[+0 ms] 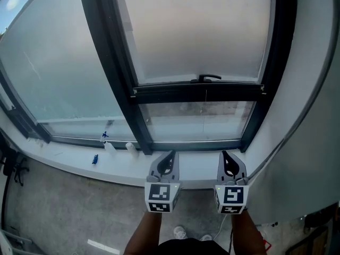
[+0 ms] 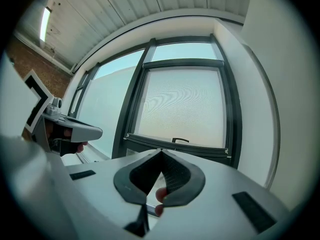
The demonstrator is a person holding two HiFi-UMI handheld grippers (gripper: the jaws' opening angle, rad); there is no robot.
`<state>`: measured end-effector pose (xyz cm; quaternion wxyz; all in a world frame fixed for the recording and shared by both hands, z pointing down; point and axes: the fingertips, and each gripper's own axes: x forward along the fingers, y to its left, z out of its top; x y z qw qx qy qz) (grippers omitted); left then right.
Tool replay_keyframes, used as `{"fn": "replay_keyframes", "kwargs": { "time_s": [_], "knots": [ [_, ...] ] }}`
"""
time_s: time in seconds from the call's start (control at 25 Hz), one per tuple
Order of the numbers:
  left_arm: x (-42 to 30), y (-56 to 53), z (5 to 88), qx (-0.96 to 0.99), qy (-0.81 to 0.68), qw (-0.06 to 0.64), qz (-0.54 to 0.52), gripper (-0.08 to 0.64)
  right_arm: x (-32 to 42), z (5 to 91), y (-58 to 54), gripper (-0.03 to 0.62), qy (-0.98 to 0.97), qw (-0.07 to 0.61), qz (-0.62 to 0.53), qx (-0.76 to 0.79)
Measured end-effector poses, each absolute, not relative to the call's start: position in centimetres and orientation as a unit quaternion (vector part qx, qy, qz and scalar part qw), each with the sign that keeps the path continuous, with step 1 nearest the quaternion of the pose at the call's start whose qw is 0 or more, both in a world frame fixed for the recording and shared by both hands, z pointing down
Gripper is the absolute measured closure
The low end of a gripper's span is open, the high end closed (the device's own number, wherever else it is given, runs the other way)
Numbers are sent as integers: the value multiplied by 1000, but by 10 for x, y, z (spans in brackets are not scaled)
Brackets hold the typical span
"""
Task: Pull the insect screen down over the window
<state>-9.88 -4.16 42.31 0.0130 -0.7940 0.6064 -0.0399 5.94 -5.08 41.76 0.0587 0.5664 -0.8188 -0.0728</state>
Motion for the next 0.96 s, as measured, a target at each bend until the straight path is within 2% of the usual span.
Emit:
{"fn": "replay_keyframes", "kwargs": {
  "time_s": [0.96],
  "knots": [
    [-41, -13, 416, -794, 605, 31, -49, 557, 100, 406, -18, 589, -825, 37, -58, 561]
  ]
}}
